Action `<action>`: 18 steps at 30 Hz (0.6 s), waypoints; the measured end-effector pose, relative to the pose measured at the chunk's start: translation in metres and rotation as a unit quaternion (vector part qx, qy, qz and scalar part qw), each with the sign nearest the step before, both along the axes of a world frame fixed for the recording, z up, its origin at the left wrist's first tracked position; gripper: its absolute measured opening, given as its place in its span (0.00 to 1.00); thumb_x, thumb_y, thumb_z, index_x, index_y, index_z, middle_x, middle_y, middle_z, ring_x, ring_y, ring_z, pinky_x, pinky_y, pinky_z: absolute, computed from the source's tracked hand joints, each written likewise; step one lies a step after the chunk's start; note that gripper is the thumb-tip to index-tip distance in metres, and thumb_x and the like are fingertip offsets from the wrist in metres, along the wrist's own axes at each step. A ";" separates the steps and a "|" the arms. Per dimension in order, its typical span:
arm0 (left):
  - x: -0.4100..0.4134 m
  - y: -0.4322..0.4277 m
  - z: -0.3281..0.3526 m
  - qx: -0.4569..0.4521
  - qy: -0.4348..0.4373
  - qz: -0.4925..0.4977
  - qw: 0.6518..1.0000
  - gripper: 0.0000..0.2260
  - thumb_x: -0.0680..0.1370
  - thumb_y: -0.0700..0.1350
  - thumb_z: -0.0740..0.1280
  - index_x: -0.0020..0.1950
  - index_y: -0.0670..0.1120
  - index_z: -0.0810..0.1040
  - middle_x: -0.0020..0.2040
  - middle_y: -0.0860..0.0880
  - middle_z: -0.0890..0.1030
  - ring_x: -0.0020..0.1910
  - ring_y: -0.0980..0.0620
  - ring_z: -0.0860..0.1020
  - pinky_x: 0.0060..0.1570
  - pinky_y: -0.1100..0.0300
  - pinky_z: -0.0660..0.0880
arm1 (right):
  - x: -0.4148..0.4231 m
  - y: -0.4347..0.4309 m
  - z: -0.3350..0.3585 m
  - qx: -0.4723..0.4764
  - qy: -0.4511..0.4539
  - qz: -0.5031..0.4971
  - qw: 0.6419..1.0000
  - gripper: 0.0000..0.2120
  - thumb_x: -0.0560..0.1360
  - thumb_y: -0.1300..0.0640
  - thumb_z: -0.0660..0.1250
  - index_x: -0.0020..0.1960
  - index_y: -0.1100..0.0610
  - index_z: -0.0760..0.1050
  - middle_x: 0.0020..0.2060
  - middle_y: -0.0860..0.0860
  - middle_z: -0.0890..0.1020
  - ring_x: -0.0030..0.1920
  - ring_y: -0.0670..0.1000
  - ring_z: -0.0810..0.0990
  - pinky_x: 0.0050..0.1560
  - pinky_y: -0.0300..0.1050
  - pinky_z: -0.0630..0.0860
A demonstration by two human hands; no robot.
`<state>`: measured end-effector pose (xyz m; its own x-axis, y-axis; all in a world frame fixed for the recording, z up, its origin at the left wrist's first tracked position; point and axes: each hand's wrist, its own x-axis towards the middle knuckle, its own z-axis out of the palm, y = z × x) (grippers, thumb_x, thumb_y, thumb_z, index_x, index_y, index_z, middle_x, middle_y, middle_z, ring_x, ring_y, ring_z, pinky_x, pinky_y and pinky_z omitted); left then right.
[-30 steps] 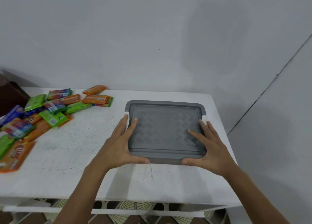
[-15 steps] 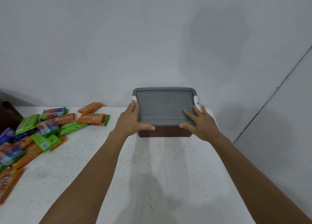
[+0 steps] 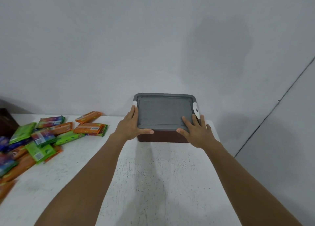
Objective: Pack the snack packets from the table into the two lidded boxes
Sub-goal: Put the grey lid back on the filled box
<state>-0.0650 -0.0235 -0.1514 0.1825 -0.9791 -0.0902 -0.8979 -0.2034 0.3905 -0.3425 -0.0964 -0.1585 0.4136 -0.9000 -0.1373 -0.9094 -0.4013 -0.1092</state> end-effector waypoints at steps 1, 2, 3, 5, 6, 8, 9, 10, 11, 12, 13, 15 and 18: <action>-0.002 0.003 -0.001 -0.007 -0.001 0.004 1.000 0.60 0.61 0.78 0.61 0.79 0.48 0.35 0.80 0.50 0.41 0.77 0.45 0.57 0.70 0.41 0.66 | 0.001 0.002 0.000 -0.005 0.002 -0.001 1.000 0.38 0.73 0.28 0.37 0.79 0.43 0.43 0.80 0.54 0.44 0.78 0.63 0.39 0.75 0.66 0.47; -0.004 0.006 -0.004 -0.013 -0.002 0.007 1.000 0.58 0.63 0.78 0.60 0.79 0.48 0.35 0.81 0.49 0.41 0.76 0.44 0.59 0.69 0.42 0.67 | 0.003 0.005 0.000 -0.009 0.002 -0.002 1.000 0.36 0.75 0.29 0.38 0.79 0.43 0.44 0.80 0.54 0.45 0.78 0.63 0.39 0.75 0.66 0.47; -0.005 0.010 -0.006 -0.017 -0.004 0.010 1.000 0.56 0.65 0.77 0.59 0.79 0.48 0.36 0.81 0.49 0.42 0.76 0.43 0.61 0.69 0.42 0.67 | 0.004 0.009 0.000 -0.014 0.002 -0.003 1.000 0.35 0.76 0.30 0.39 0.79 0.44 0.44 0.80 0.55 0.46 0.78 0.64 0.40 0.75 0.66 0.47; -0.005 0.017 -0.007 -0.022 -0.011 0.011 1.000 0.51 0.68 0.76 0.55 0.79 0.48 0.39 0.81 0.49 0.46 0.74 0.42 0.64 0.68 0.43 0.69 | 0.007 0.015 0.002 -0.020 -0.003 -0.012 1.000 0.33 0.78 0.32 0.41 0.79 0.45 0.47 0.80 0.55 0.48 0.78 0.64 0.42 0.75 0.65 0.46; -0.004 0.021 -0.005 -0.026 -0.020 0.009 0.999 0.49 0.69 0.76 0.53 0.79 0.48 0.42 0.80 0.48 0.50 0.72 0.42 0.66 0.67 0.44 0.70 | 0.009 0.019 0.003 -0.026 -0.006 -0.016 0.999 0.32 0.79 0.34 0.42 0.79 0.46 0.50 0.79 0.56 0.51 0.78 0.65 0.44 0.75 0.65 0.47; 0.004 0.028 -0.001 -0.026 -0.041 0.003 0.999 0.46 0.70 0.75 0.50 0.79 0.48 0.49 0.79 0.47 0.56 0.72 0.43 0.66 0.66 0.45 0.69 | 0.015 0.024 0.010 -0.060 -0.008 -0.011 0.998 0.27 0.80 0.38 0.47 0.75 0.49 0.60 0.76 0.57 0.62 0.76 0.65 0.54 0.74 0.65 0.51; 0.012 0.033 0.001 -0.016 -0.054 0.004 0.998 0.44 0.72 0.74 0.51 0.79 0.47 0.50 0.79 0.47 0.57 0.73 0.43 0.65 0.67 0.45 0.68 | 0.019 0.027 0.014 -0.077 -0.013 -0.004 0.997 0.24 0.80 0.40 0.49 0.71 0.51 0.64 0.72 0.57 0.68 0.74 0.63 0.59 0.74 0.64 0.54; 0.021 0.039 0.002 0.000 -0.071 0.009 0.997 0.42 0.74 0.73 0.51 0.79 0.47 0.51 0.79 0.47 0.57 0.75 0.43 0.63 0.68 0.44 0.66 | 0.026 0.031 0.019 -0.089 -0.023 0.005 0.996 0.22 0.80 0.42 0.52 0.68 0.52 0.68 0.68 0.56 0.72 0.71 0.62 0.64 0.73 0.62 0.57; 0.031 0.045 0.002 0.020 -0.087 0.015 0.996 0.41 0.75 0.72 0.52 0.80 0.48 0.51 0.79 0.46 0.57 0.75 0.43 0.62 0.69 0.44 0.65 | 0.033 0.034 0.023 -0.094 -0.035 0.015 0.995 0.20 0.80 0.44 0.54 0.66 0.53 0.70 0.64 0.56 0.75 0.68 0.60 0.67 0.72 0.60 0.60; 0.043 0.052 0.002 0.039 -0.101 0.022 0.994 0.39 0.76 0.71 0.52 0.80 0.48 0.52 0.79 0.46 0.57 0.76 0.43 0.61 0.70 0.44 0.64 | 0.043 0.037 0.028 -0.097 -0.046 0.027 0.994 0.19 0.80 0.45 0.56 0.64 0.54 0.72 0.61 0.56 0.77 0.65 0.59 0.70 0.69 0.58 0.63; 0.055 0.059 0.003 0.053 -0.113 0.026 0.992 0.39 0.76 0.71 0.52 0.80 0.48 0.54 0.79 0.45 0.58 0.75 0.43 0.62 0.70 0.45 0.63 | 0.055 0.040 0.033 -0.099 -0.057 0.039 0.993 0.17 0.80 0.46 0.57 0.61 0.55 0.73 0.58 0.56 0.78 0.62 0.59 0.73 0.66 0.56 0.67; 0.083 0.075 0.008 0.068 -0.129 0.030 0.989 0.38 0.77 0.70 0.52 0.79 0.48 0.57 0.77 0.44 0.62 0.74 0.43 0.65 0.69 0.47 0.64 | 0.084 0.047 0.043 -0.099 -0.082 0.058 0.990 0.15 0.80 0.48 0.58 0.58 0.57 0.74 0.53 0.57 0.79 0.56 0.59 0.76 0.60 0.54 0.71; 0.130 0.103 0.019 0.050 -0.115 0.041 0.991 0.34 0.77 0.68 0.56 0.78 0.51 0.59 0.76 0.46 0.64 0.72 0.44 0.67 0.67 0.49 0.66 | 0.140 0.057 0.053 -0.095 -0.108 0.086 0.986 0.17 0.80 0.50 0.58 0.62 0.58 0.74 0.55 0.58 0.79 0.56 0.59 0.76 0.58 0.52 0.73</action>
<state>0.0651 0.0793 -0.1321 0.2876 -0.9484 -0.1339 -0.9397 -0.3064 0.1518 -0.2023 -0.0394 -0.1054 0.5631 -0.8152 0.1355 -0.7901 -0.5792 -0.2006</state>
